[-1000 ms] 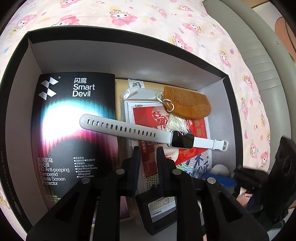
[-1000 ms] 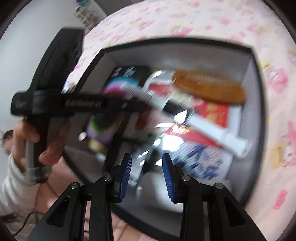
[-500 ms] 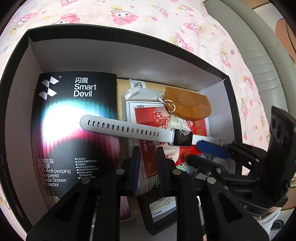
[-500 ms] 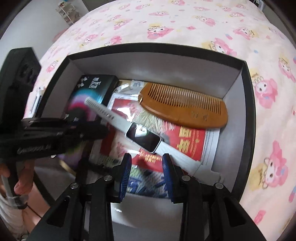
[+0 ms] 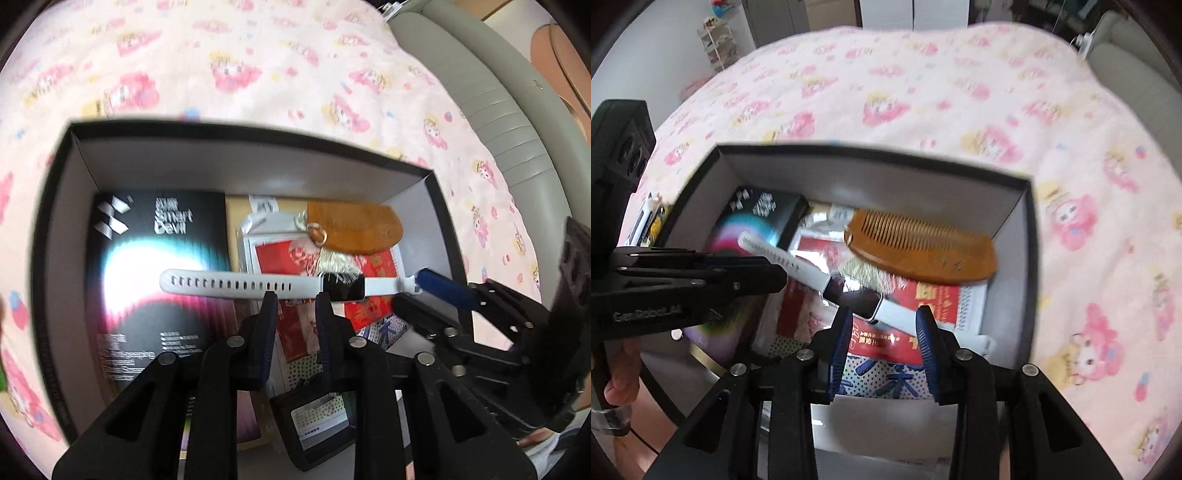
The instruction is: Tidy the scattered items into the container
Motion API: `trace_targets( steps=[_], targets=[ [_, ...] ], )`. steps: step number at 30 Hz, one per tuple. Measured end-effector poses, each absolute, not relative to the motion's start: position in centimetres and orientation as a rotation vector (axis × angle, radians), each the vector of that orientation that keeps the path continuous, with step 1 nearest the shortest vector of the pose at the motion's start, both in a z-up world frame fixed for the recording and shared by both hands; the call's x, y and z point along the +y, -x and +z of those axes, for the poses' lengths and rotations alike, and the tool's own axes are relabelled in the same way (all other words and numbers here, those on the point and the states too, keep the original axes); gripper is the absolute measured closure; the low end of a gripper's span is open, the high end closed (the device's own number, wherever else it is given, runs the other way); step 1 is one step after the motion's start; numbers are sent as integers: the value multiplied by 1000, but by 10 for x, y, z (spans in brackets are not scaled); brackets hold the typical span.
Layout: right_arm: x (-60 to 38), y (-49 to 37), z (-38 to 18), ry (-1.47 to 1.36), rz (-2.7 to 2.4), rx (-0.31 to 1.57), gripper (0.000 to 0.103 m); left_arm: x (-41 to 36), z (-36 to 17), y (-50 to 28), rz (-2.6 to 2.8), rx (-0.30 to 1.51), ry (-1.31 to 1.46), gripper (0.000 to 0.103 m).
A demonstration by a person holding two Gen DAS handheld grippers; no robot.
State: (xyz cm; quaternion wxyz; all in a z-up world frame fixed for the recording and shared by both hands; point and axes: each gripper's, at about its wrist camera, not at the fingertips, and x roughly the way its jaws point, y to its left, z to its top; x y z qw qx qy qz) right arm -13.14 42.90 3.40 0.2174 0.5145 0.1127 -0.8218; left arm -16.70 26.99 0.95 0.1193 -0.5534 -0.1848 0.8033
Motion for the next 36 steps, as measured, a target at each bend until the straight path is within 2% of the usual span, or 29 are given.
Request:
trace_targets(
  steps=[2,3,4,5,7,8,10,12,17,25,36],
  targets=[
    [431,124,48,-1380,-2337,292,67,268,19,159,2385,-516,1584,81],
    [433,119,56,-1359,-2369,273,63,271,23,160,2407,-500,1565,77],
    [434,115,63,-1339,-2397,256,60,265,31,147,2436,-479,1541,70],
    [435,109,70,-1318,-2422,243,59,260,39,134,2465,-457,1516,67],
    [435,98,83,-1277,-2478,226,53,256,57,116,2549,-385,1456,50],
    [434,96,90,-1257,-2505,220,51,257,67,110,2590,-357,1419,46],
    [434,80,105,-1222,-2547,201,34,260,85,97,2672,-299,1340,33],
    [439,62,123,-1174,-2582,168,29,258,98,77,2721,-270,1302,25],
    [424,34,146,-1099,-2661,165,25,252,131,27,2841,-196,1201,18],
    [426,-26,174,-1003,-2718,115,24,243,175,-51,2970,-109,1055,1],
    [428,-81,173,-955,-2698,89,20,233,175,-117,2988,-193,1054,1]
  ],
)
